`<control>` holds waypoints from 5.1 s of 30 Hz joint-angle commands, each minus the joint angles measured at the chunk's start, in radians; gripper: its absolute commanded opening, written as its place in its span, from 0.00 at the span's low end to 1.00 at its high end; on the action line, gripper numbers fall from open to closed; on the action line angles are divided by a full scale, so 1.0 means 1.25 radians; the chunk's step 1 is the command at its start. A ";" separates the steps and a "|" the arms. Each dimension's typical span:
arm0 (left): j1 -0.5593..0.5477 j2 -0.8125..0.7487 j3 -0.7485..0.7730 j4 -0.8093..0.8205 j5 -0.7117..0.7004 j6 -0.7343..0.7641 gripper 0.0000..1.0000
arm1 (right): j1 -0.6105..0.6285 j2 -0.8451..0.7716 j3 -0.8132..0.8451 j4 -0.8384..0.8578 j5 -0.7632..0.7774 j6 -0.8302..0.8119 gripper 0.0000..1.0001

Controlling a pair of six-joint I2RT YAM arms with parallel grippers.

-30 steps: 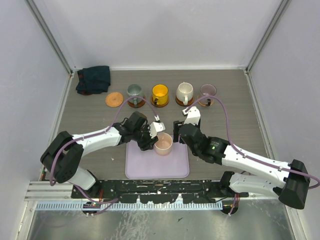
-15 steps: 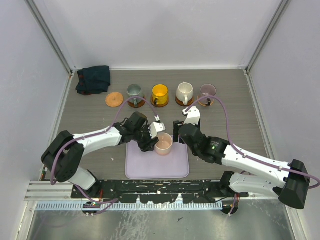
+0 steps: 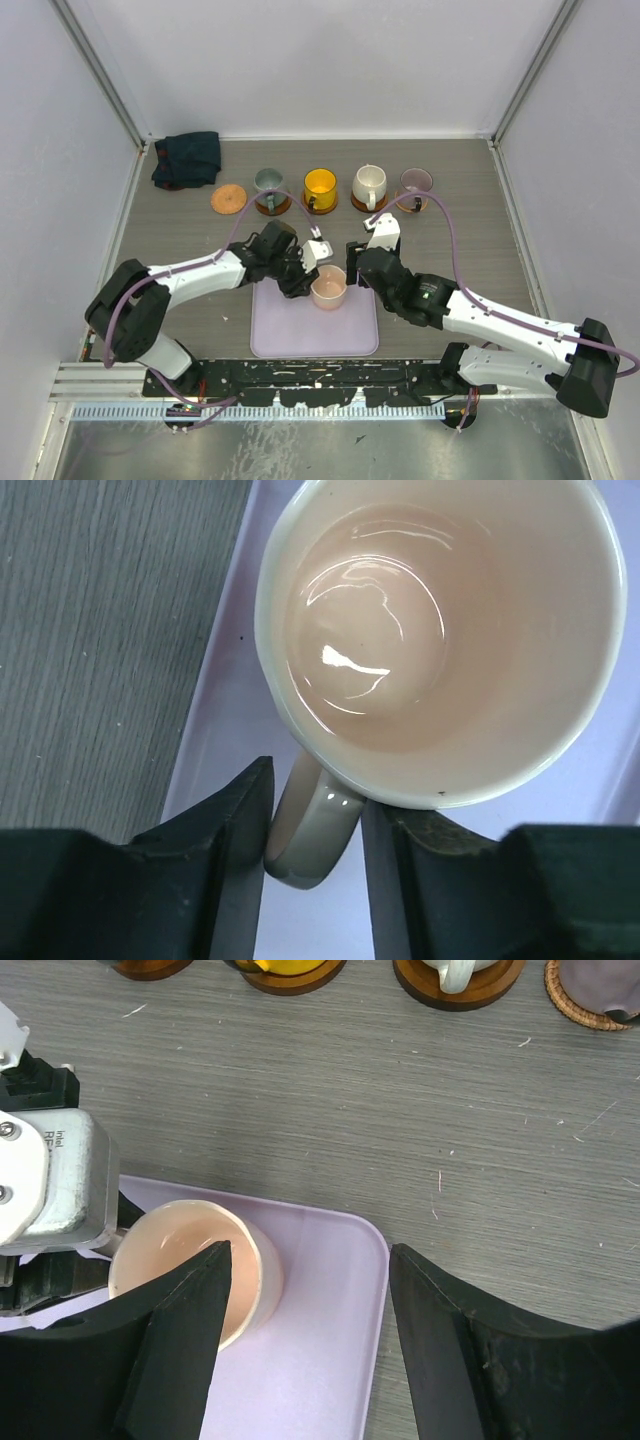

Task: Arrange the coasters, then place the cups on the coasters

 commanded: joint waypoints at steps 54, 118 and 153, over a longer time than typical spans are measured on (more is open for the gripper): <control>-0.027 -0.264 -0.015 0.048 -0.584 -0.134 0.00 | -0.090 0.051 -0.042 0.041 -0.016 0.000 0.59; 0.482 0.198 0.332 0.050 -0.430 -0.265 0.00 | -0.058 0.148 -0.140 -0.076 -0.268 0.083 0.18; 0.485 0.234 0.336 0.097 -0.451 -0.284 0.00 | -0.057 0.130 -0.150 -0.087 -0.237 0.119 0.32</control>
